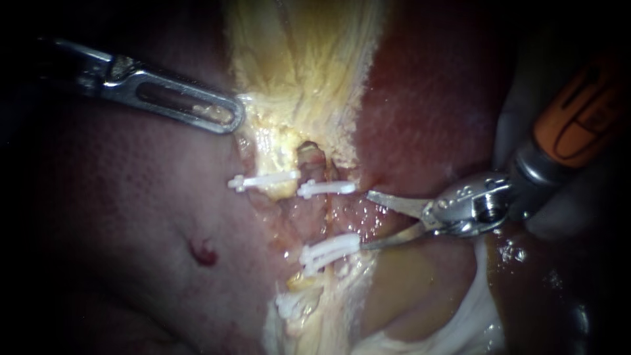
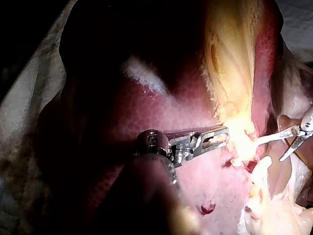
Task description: Go to the cutting position right tube
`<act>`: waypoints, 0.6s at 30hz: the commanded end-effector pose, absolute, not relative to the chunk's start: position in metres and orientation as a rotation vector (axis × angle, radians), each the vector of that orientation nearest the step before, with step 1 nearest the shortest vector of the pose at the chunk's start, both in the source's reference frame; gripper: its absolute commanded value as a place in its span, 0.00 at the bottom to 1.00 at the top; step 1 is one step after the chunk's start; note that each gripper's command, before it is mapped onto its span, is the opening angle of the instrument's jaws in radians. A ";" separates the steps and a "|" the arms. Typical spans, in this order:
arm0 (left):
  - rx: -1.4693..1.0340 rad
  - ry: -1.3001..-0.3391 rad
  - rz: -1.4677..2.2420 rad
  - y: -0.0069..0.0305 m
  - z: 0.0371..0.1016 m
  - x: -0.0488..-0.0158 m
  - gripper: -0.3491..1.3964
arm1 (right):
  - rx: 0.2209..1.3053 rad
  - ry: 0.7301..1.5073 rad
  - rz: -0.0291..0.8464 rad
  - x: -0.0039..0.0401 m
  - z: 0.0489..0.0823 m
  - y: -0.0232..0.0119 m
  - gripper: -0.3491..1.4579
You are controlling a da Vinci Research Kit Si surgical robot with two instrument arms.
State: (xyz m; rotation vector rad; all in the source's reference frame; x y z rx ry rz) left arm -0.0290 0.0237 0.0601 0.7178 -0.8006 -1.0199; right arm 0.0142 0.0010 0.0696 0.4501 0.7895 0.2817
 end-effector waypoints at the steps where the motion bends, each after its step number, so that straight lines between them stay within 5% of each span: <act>1: 0.718 -0.800 -1.020 0.0237 0.0601 -0.0290 0.00 | 0.456 0.789 0.284 0.0144 0.0698 0.0009 0.99; 18: 0.718 -0.800 -1.020 0.0237 0.0601 -0.0290 0.00 | 0.524 0.791 0.283 0.0164 0.0735 0.0009 0.99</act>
